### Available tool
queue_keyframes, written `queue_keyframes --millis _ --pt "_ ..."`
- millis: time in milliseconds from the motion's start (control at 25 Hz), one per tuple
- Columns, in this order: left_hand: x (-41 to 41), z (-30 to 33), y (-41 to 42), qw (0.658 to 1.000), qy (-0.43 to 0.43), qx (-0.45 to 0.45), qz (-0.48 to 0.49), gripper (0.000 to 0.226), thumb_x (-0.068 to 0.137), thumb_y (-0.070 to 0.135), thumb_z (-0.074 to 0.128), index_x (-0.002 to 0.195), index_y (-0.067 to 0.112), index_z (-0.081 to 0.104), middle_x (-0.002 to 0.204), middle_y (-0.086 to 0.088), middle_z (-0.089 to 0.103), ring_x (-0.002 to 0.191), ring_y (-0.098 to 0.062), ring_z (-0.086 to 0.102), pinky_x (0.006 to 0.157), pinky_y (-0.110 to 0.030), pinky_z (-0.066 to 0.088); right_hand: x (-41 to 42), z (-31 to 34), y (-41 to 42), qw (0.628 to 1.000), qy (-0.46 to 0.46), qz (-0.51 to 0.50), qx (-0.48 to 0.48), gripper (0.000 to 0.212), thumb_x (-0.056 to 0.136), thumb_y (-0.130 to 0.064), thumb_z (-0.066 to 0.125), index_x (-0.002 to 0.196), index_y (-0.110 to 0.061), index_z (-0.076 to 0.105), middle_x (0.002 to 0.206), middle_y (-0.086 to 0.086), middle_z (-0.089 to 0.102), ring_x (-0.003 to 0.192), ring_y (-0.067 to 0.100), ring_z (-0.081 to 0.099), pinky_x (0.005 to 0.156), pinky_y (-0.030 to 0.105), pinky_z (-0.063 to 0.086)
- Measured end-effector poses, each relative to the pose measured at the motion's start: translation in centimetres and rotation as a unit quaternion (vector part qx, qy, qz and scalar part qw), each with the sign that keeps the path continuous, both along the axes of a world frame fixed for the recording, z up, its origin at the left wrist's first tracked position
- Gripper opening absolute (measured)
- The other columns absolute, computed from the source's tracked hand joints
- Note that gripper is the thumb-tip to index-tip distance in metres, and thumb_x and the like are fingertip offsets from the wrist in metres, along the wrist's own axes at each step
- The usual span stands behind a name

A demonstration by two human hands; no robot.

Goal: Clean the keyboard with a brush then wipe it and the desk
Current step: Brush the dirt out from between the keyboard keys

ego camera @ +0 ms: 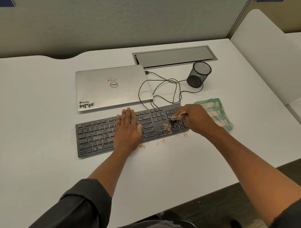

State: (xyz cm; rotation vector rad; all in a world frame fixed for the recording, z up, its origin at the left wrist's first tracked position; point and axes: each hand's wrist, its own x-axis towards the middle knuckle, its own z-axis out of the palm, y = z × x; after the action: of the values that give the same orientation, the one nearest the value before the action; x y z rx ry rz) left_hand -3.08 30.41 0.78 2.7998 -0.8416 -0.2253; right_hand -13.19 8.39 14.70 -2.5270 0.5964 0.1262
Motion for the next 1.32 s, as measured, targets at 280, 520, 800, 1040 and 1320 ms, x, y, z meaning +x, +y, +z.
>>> queue_keyframes --millis 280,520,800,1040,1320 --pt "0.0 0.1 0.1 1.000 0.001 -0.002 -0.001 0.069 0.106 0.042 0.018 0.161 0.005 -0.003 0.170 -0.014 -0.005 0.156 -0.025 -0.011 0.127 -0.045 -0.006 0.2 -1.0 1.6 0.994 0.059 0.079 -0.045 0.022 0.089 0.000 0.061 0.098 -0.014 0.075 0.092 -0.001 0.071 0.085 0.019 0.065 0.071 0.028 0.051" --pt "0.0 -0.1 0.1 1.000 0.000 -0.002 -0.002 0.069 0.106 0.042 0.017 0.161 0.006 -0.004 0.170 -0.013 -0.007 0.156 -0.025 -0.012 0.127 -0.044 -0.007 0.2 -1.2 -1.2 0.998 -0.043 -0.014 -0.039 0.031 0.090 -0.035 0.041 0.080 -0.021 0.067 0.082 0.003 0.071 0.070 0.017 0.062 0.061 0.029 0.047" --pt "0.0 -0.1 0.1 1.000 -0.003 -0.007 -0.002 0.069 0.107 0.042 0.019 0.161 0.005 -0.002 0.170 -0.014 -0.004 0.156 -0.026 -0.010 0.127 -0.044 -0.007 -1.0 -0.9 -1.4 0.997 0.038 -0.033 -0.058 0.035 0.079 -0.024 0.042 0.069 -0.002 0.067 0.070 0.013 0.070 0.070 0.031 0.065 0.064 0.039 0.053" --pt "0.0 0.0 0.1 1.000 -0.004 -0.005 -0.003 0.069 0.107 0.041 0.019 0.161 0.004 -0.002 0.170 -0.014 -0.005 0.156 -0.026 -0.011 0.127 -0.044 -0.007 0.4 0.2 -1.6 0.996 -0.040 -0.077 -0.010 0.027 0.091 -0.012 0.048 0.080 0.000 0.070 0.082 0.016 0.072 0.077 0.035 0.067 0.071 0.046 0.057" --pt "0.0 0.2 0.0 1.000 0.002 -0.006 0.000 0.069 0.107 0.041 0.019 0.161 0.004 -0.002 0.170 -0.014 -0.005 0.156 -0.026 -0.011 0.126 -0.043 -0.009 -0.4 -0.4 -1.6 0.992 0.105 -0.056 -0.051 0.028 0.093 -0.014 0.046 0.087 -0.001 0.069 0.085 0.016 0.069 0.083 0.033 0.066 0.078 0.041 0.056"
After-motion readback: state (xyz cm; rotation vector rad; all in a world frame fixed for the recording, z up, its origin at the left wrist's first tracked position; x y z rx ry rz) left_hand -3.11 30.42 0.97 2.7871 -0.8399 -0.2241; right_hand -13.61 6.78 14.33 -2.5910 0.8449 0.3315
